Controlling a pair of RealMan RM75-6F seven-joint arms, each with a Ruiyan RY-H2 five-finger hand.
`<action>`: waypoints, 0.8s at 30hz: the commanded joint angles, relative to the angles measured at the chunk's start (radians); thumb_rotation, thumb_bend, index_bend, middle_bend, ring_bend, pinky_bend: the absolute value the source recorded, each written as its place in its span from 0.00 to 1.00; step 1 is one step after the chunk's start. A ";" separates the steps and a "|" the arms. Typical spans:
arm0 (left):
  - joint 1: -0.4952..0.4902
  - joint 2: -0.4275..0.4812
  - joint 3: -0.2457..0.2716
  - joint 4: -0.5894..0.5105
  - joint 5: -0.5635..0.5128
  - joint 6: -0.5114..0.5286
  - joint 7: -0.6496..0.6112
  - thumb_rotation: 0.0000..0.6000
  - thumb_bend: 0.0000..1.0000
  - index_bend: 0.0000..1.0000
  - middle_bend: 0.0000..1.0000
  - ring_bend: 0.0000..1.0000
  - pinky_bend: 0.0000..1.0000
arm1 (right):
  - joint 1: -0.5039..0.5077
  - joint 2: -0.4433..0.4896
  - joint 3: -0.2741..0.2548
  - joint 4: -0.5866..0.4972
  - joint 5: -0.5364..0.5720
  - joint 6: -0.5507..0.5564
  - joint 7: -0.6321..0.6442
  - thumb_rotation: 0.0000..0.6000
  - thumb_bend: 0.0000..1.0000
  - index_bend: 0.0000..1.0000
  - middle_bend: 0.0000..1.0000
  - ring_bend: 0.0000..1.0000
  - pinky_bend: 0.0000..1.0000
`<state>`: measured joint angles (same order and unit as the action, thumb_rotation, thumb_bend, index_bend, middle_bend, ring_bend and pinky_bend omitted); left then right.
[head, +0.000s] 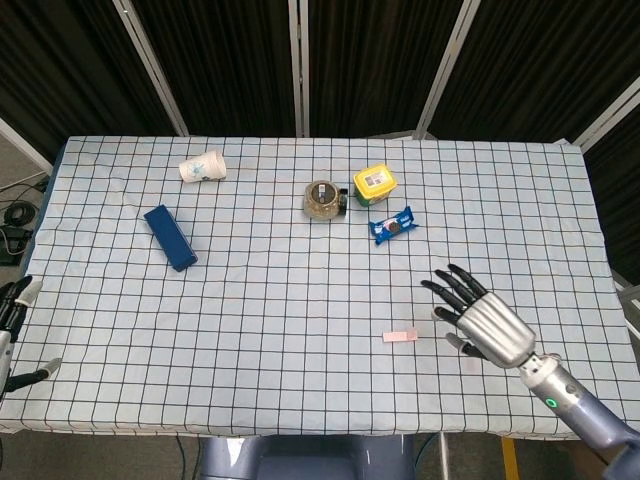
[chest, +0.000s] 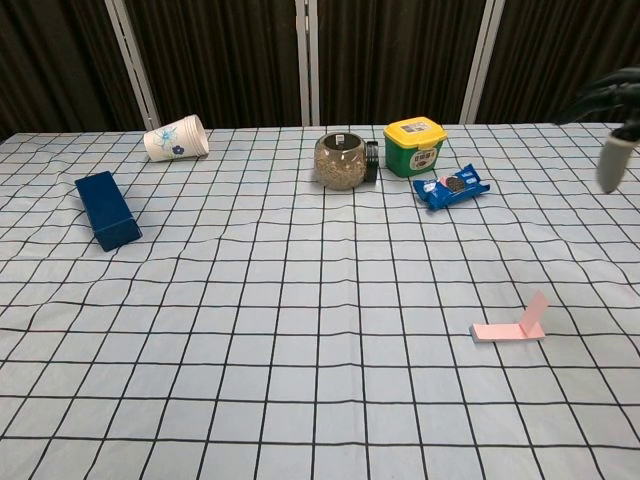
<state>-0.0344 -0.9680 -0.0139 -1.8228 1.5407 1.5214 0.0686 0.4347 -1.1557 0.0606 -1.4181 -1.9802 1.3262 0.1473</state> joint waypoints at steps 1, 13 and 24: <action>-0.006 -0.009 -0.003 -0.003 -0.015 -0.014 0.021 1.00 0.00 0.00 0.00 0.00 0.00 | 0.075 -0.090 0.003 0.087 -0.047 -0.047 0.007 1.00 0.24 0.48 0.13 0.00 0.00; -0.018 -0.031 -0.008 -0.004 -0.048 -0.040 0.070 1.00 0.00 0.00 0.00 0.00 0.00 | 0.195 -0.273 -0.064 0.337 -0.111 -0.052 0.030 1.00 0.26 0.48 0.15 0.00 0.00; -0.023 -0.036 -0.008 -0.004 -0.054 -0.046 0.078 1.00 0.00 0.00 0.00 0.00 0.00 | 0.238 -0.366 -0.140 0.537 -0.132 -0.022 0.006 1.00 0.26 0.49 0.14 0.00 0.00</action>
<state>-0.0578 -1.0045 -0.0216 -1.8262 1.4864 1.4750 0.1471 0.6607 -1.5092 -0.0562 -0.9184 -2.0962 1.2962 0.1706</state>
